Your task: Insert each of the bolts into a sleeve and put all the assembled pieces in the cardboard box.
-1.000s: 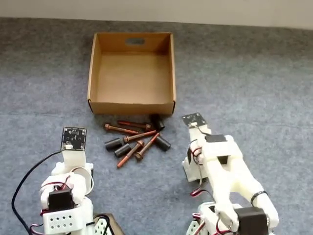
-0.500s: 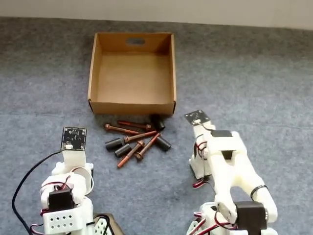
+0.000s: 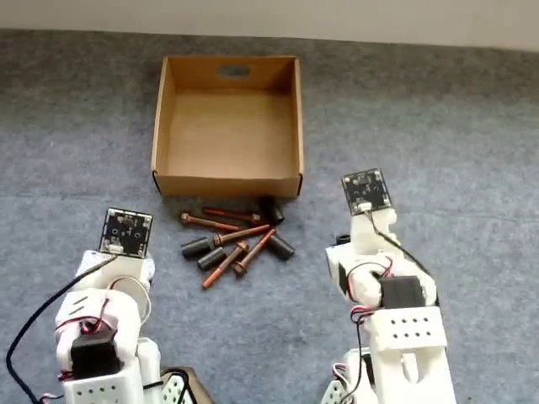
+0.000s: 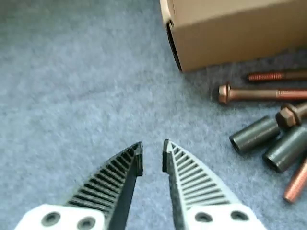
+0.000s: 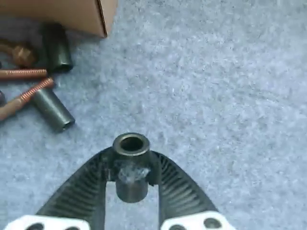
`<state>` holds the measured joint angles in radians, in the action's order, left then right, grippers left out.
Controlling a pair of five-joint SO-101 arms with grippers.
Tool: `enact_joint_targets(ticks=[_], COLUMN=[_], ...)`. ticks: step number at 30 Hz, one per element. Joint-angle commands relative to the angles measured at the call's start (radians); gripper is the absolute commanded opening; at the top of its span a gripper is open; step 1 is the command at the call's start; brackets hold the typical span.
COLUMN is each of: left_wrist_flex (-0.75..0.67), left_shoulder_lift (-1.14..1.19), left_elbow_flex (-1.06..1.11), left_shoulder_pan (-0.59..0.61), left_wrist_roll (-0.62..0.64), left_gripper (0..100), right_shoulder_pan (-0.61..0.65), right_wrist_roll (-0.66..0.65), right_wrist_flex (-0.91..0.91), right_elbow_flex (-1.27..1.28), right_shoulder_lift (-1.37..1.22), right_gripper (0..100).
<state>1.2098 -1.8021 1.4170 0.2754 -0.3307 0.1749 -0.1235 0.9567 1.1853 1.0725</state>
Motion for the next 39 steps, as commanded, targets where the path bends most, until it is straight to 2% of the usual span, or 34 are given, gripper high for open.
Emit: enact_joint_targets(ticks=[1, 6, 9, 13, 17, 21, 30, 39], left_wrist_flex=[-0.02, -0.017, 0.037, 0.094, 0.095, 0.066, -0.012, -0.244], left_shoulder_lift=[0.153, 0.654, 0.931, 1.144, 1.239, 1.307, 1.48, 1.638], left_elbow_flex=[-0.183, -0.415, -0.527, -0.615, -0.627, -0.624, -0.622, -0.596], left_shoulder_pan=[0.01, -0.044, -0.136, -0.294, -0.443, -0.515, -0.529, -0.527], left_wrist_roll=[-0.009, -0.006, 0.086, 0.18, 0.18, 0.18, 0.176, 0.18], left_gripper=[11, 11, 11, 12, 12, 13, 15, 15], right_shoulder_pan=[0.051, 0.061, 0.064, 0.062, 0.064, 0.064, 0.064, 0.064], right_wrist_roll=[0.098, 0.109, 0.109, 0.109, 0.109, 0.109, 0.109, 0.109], right_wrist_flex=[-0.074, -0.093, -0.139, -0.165, -0.165, -0.165, -0.165, -0.165], right_elbow_flex=[0.019, 0.073, 0.114, 0.15, 0.157, 0.157, 0.159, 0.174], right_shoulder_lift=[0.019, 0.025, 0.025, 0.025, 0.025, 0.025, 0.025, 0.025], right_gripper=[0.6, 0.6, 0.6, 0.6, 0.6, 0.6, 0.6, 0.6])
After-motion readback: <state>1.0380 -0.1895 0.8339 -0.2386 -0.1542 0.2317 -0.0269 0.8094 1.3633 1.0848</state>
